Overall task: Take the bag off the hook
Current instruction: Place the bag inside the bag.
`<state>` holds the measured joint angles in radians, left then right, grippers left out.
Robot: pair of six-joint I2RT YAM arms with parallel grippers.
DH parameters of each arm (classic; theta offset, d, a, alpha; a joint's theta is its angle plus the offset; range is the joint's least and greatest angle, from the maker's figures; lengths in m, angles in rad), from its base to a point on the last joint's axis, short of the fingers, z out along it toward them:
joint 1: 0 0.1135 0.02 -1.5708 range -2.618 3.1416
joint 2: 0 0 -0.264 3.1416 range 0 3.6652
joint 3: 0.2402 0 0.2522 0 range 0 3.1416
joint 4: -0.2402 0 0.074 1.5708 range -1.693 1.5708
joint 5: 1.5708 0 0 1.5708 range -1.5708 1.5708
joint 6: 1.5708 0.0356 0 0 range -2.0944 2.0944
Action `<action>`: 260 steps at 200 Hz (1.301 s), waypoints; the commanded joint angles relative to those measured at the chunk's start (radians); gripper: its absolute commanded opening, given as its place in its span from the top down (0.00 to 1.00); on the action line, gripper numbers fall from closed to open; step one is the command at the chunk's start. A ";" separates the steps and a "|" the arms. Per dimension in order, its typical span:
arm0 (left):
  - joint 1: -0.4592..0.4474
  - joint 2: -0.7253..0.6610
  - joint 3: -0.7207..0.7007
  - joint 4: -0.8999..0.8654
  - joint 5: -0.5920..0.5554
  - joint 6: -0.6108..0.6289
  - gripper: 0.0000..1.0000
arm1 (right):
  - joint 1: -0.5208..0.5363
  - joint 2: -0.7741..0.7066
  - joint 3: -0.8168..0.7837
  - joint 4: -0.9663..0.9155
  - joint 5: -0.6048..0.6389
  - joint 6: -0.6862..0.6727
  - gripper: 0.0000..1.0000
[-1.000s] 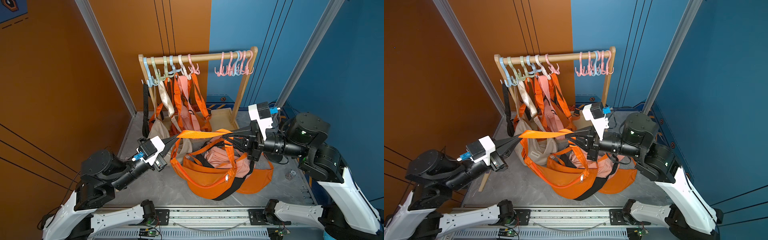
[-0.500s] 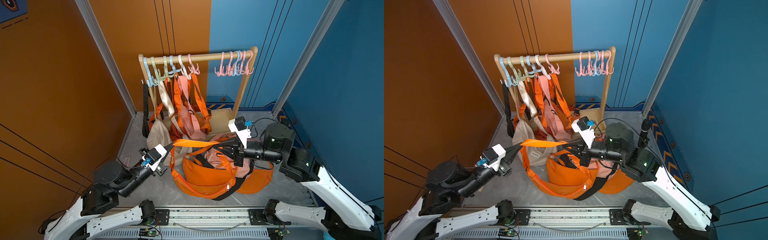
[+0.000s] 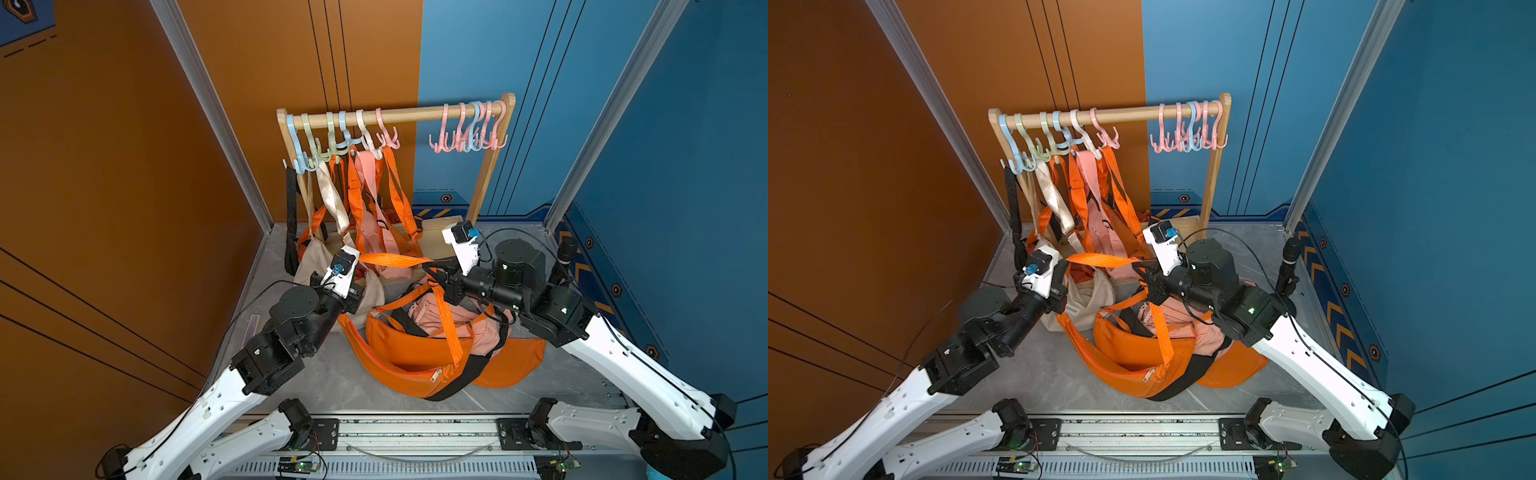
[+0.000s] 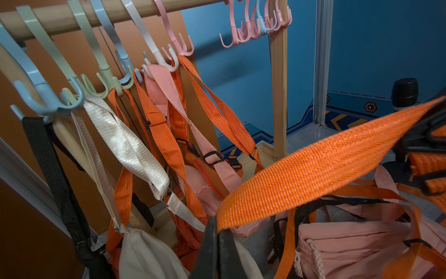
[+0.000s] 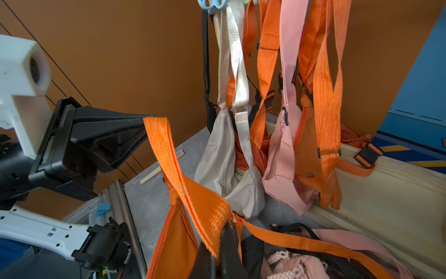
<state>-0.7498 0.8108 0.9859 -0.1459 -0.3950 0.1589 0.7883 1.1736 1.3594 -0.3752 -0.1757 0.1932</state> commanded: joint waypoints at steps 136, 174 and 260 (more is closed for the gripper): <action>0.052 0.410 -0.038 0.231 0.120 -0.259 1.00 | -0.386 -0.035 -0.331 0.158 0.040 0.024 1.00; 0.046 0.530 0.012 0.255 0.153 -0.277 1.00 | -0.416 -0.018 -0.403 0.203 0.066 0.042 1.00; 0.019 0.789 0.154 0.268 0.206 -0.297 1.00 | -0.521 0.026 -0.538 0.303 0.178 0.157 0.96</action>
<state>-0.7418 1.5505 1.0981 0.1501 -0.1341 -0.1143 0.3149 1.1820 0.8627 -0.1097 -0.1497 0.2874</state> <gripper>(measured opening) 0.046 0.048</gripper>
